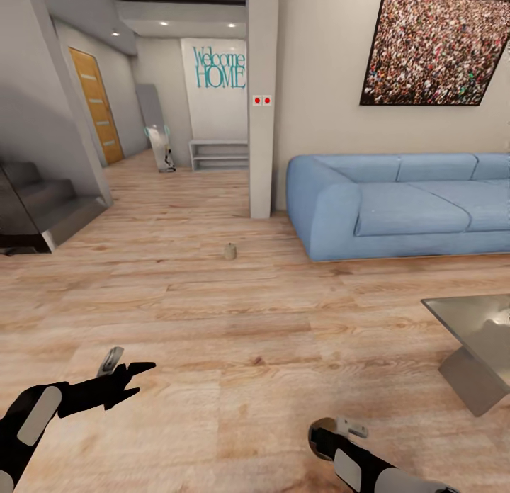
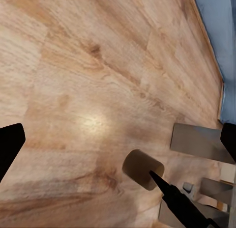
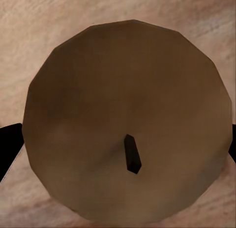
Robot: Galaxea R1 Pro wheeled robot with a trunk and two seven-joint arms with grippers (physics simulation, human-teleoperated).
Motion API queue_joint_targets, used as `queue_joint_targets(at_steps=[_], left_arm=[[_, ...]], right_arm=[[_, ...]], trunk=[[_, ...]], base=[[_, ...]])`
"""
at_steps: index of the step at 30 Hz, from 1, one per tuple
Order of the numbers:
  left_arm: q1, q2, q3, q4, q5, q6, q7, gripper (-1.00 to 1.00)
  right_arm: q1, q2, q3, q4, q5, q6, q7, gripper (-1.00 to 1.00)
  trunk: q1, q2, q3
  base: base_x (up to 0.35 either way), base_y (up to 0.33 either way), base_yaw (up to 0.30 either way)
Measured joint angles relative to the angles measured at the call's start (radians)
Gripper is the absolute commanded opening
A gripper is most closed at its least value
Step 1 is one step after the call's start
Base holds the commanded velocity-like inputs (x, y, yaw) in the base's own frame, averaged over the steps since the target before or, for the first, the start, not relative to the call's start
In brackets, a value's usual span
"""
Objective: Place each of the two pumpkins and all three candles from the living room inside a cabinet in the living room (use any cabinet), then make sure every cabinet is closed, and position the cauldron so it is next to a table in the living room.
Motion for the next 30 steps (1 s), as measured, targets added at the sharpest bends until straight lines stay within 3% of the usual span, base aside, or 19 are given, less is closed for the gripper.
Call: queue_joint_targets(at_steps=[6,10,11,14,17,22,30], left_arm=[[0.000,0.001,0.001,0.000,-0.002,0.000,0.001,1.00],[0.000,0.001,0.001,0.000,-0.004,0.000,0.001,1.00],[0.000,0.001,0.001,0.000,-0.004,0.000,0.001,1.00],[0.000,0.001,0.001,0.000,-0.005,0.000,0.002,1.00],[0.000,0.001,0.001,0.000,-0.007,0.000,0.002,1.00],[0.000,0.002,0.001,0.000,-0.009,0.000,0.004,1.00],[0.000,0.001,0.001,0.000,-0.010,0.000,0.004,1.00]], right_arm=[[-0.001,0.000,0.002,-0.011,0.006,0.017,-0.002,-1.00],[-0.002,0.000,-0.002,-0.151,-0.002,0.121,-0.023,-1.00],[-0.002,-0.002,-0.004,-0.212,-0.003,0.167,-0.048,-1.00],[-0.002,-0.007,-0.025,-0.492,-0.002,0.328,-0.225,-1.00],[-0.007,-0.008,-0.060,-0.612,-0.002,0.415,-0.344,-1.00],[-0.015,-0.013,-0.103,-0.674,0.001,0.543,-0.382,-1.00],[-0.018,-0.024,-0.111,-0.680,-0.002,0.564,-0.382,-1.00]], trunk=[[-0.003,0.001,0.023],[-0.011,0.015,0.037],[-0.015,0.022,0.041],[-0.026,0.043,0.050],[-0.038,0.064,0.059],[-0.057,0.099,0.075],[-0.088,0.155,0.100]], base=[[0.000,0.000,0.000],[0.000,0.000,0.000],[0.000,0.000,0.000],[0.000,0.000,0.000],[0.000,0.000,0.000],[0.000,0.000,0.000],[0.000,0.000,0.000]])
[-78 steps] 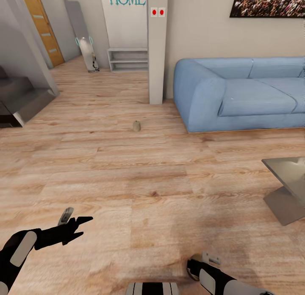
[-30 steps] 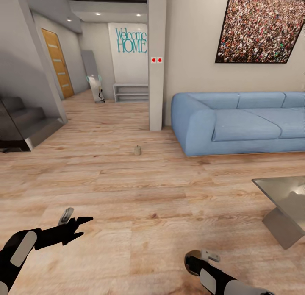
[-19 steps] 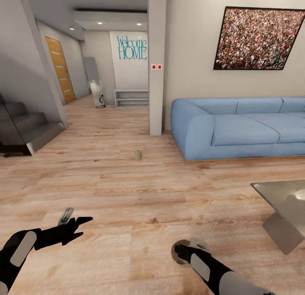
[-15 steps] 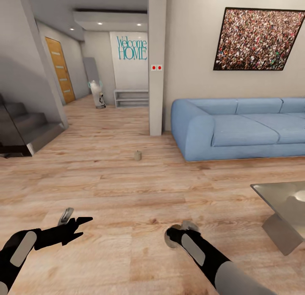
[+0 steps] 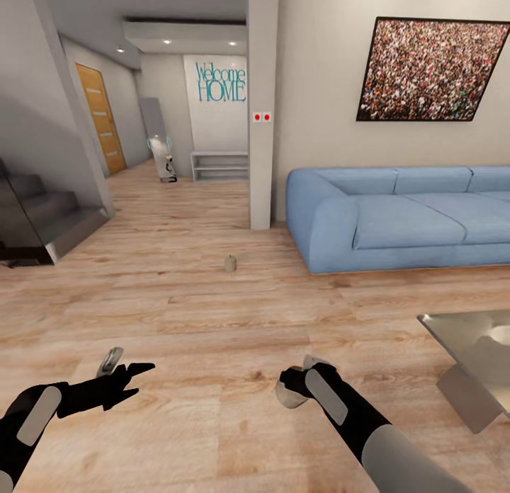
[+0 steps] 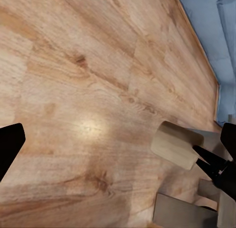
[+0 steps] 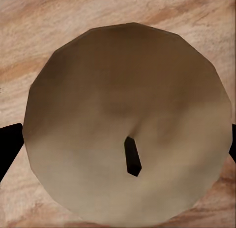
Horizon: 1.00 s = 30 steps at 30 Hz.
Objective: Place each of the two pumpkins and all three candles from the living room inside a cabinet in the living room (use any cabinet), then make sure every cabinet is closed, and position the cauldron so it is next to a table in the living room.
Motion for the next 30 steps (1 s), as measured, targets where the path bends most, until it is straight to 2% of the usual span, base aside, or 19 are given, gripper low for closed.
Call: queue_joint_targets(at_steps=[12,16,21,26,30], left_arm=[[0.000,0.001,0.000,0.000,-0.002,0.000,0.001,1.00],[0.000,0.001,0.000,0.000,-0.006,0.000,0.001,1.00],[0.000,0.000,0.000,0.000,-0.006,0.000,0.001,1.00],[0.000,0.000,0.000,0.000,-0.005,0.000,0.001,1.00],[0.000,0.000,0.000,0.000,-0.004,0.000,0.001,1.00]], right_arm=[[0.000,-0.003,0.001,-0.039,-0.003,0.022,0.008,-1.00],[0.000,-0.003,0.001,-0.042,-0.002,0.022,0.008,-1.00],[0.000,-0.003,0.001,-0.043,-0.002,0.021,0.009,-1.00],[0.000,-0.004,0.001,-0.042,-0.003,0.020,0.010,-1.00],[0.000,-0.004,0.001,-0.042,-0.004,0.020,0.010,-1.00]], trunk=[[-0.046,0.084,0.038],[-0.046,0.084,0.038],[-0.046,0.084,0.038],[-0.046,0.084,0.038],[-0.047,0.084,0.038]], base=[[0.000,0.000,0.000],[0.000,0.000,0.066],[0.017,0.023,0.231],[0.137,0.196,0.240],[0.213,0.203,0.062]])
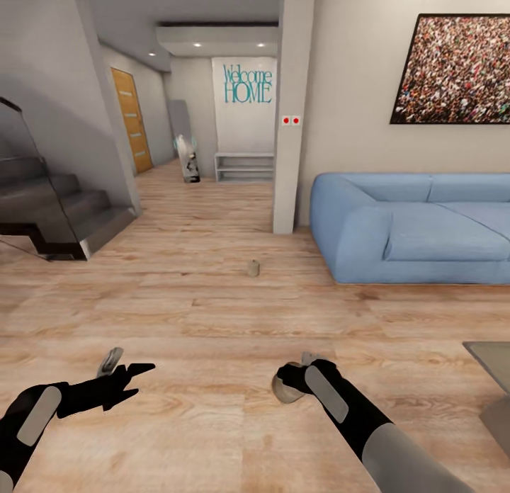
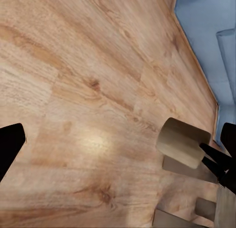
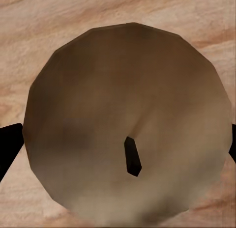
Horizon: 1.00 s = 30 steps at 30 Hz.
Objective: Place each of the two pumpkins and all three candles from the living room inside a cabinet in the living room (use any cabinet), then make sure every cabinet is closed, and position the cauldron so it is next to a table in the living room.
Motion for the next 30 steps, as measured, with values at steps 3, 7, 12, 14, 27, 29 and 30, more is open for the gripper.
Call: queue_joint_targets(at_steps=[3,7,12,14,27,29,30], left_arm=[[0.000,0.000,-0.001,0.000,0.000,0.000,0.000,1.00],[0.000,0.000,-0.001,0.000,-0.002,0.000,0.000,1.00],[0.000,0.000,-0.002,0.000,-0.003,0.000,0.000,1.00],[0.000,0.000,-0.004,0.000,-0.003,0.000,0.000,1.00],[0.000,-0.002,-0.007,0.000,-0.003,0.000,0.000,1.00],[0.000,-0.001,-0.007,0.000,-0.001,0.000,0.000,1.00],[0.000,-0.001,-0.007,0.000,-0.001,0.000,0.000,1.00]], right_arm=[[0.000,0.000,0.000,0.000,0.000,0.000,0.000,-1.00],[0.000,0.000,0.000,0.000,0.000,0.001,0.001,-1.00],[0.000,0.001,-0.001,-0.001,-0.001,0.001,0.002,-1.00],[0.000,0.002,-0.001,-0.003,-0.003,0.000,0.003,-1.00],[0.000,0.002,-0.002,-0.003,-0.002,0.002,0.003,-1.00],[0.000,0.002,-0.001,-0.003,-0.002,0.002,0.003,-1.00],[0.000,0.002,-0.001,-0.003,-0.003,0.002,0.003,-1.00]], trunk=[[0.000,0.000,0.000],[0.000,0.000,0.000],[0.000,0.000,0.000],[0.000,0.000,0.000],[0.000,0.000,0.000],[0.000,0.000,0.000],[0.000,0.000,0.000]], base=[[0.271,0.074,0.012],[0.287,0.010,0.002],[0.288,0.001,0.000],[0.274,0.000,0.000],[0.248,0.062,0.000],[0.244,0.179,-0.044],[0.244,0.185,-0.131]])
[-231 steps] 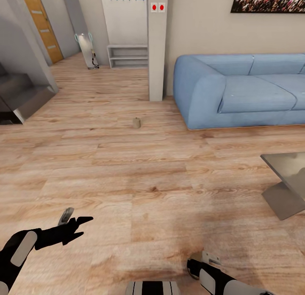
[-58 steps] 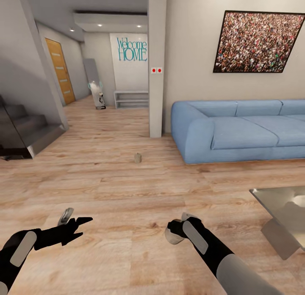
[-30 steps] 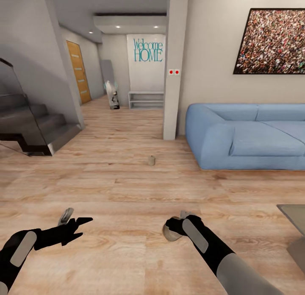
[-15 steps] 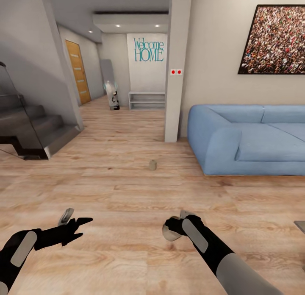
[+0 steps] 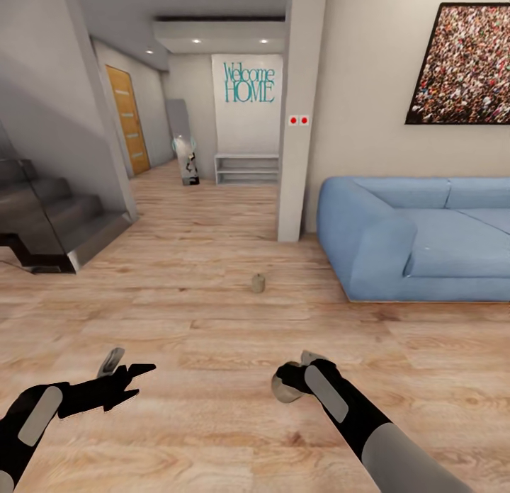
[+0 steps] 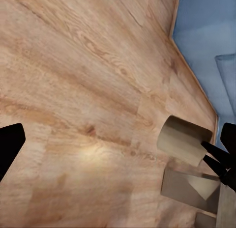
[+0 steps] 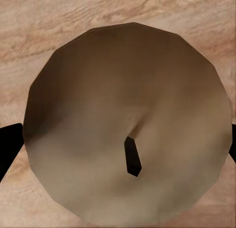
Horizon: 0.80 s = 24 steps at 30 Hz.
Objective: Place each of the two pumpkins and all three candles from the living room inside a cabinet in the living room (use any cabinet), then make sure every cabinet is closed, and position the cauldron so it is next to a table in the living room.
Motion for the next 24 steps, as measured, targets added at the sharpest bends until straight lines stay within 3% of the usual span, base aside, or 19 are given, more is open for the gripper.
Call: queue_joint_targets(at_steps=[9,24], left_arm=[[0.000,0.000,0.000,0.000,0.001,0.000,0.000,1.00],[0.000,-0.001,0.000,0.000,0.001,0.000,0.000,1.00]], right_arm=[[0.000,0.000,-0.002,0.000,0.000,0.000,0.001,-1.00],[0.000,0.000,-0.002,0.000,0.000,0.000,0.001,-1.00]], trunk=[[0.000,0.000,0.000],[0.000,0.000,0.000]], base=[[0.244,0.193,-0.219],[0.244,0.207,-0.050]])
